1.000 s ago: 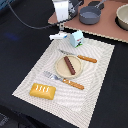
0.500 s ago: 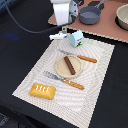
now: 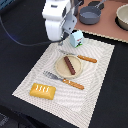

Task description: Interact with the objects in diverse but meaningful ways.

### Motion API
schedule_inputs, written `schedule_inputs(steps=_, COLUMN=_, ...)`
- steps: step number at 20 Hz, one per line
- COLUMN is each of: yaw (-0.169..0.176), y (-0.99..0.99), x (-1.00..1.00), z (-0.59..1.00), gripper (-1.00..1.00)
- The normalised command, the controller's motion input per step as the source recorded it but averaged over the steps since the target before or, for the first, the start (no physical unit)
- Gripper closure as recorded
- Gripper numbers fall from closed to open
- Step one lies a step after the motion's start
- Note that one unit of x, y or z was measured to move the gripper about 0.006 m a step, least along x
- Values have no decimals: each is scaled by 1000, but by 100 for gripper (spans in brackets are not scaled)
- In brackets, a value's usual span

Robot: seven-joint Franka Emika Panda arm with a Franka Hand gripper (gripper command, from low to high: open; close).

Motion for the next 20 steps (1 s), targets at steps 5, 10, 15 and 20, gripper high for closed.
schedule_inputs(steps=5, yaw=-82, y=-119, x=382, z=0, gripper=-100)
schedule_inputs(steps=10, yaw=-129, y=-3, x=533, z=69, gripper=-100)
schedule_inputs(steps=15, yaw=-198, y=-5, x=511, z=130, gripper=-100)
schedule_inputs(steps=20, yaw=-144, y=-91, x=595, z=89, gripper=-100)
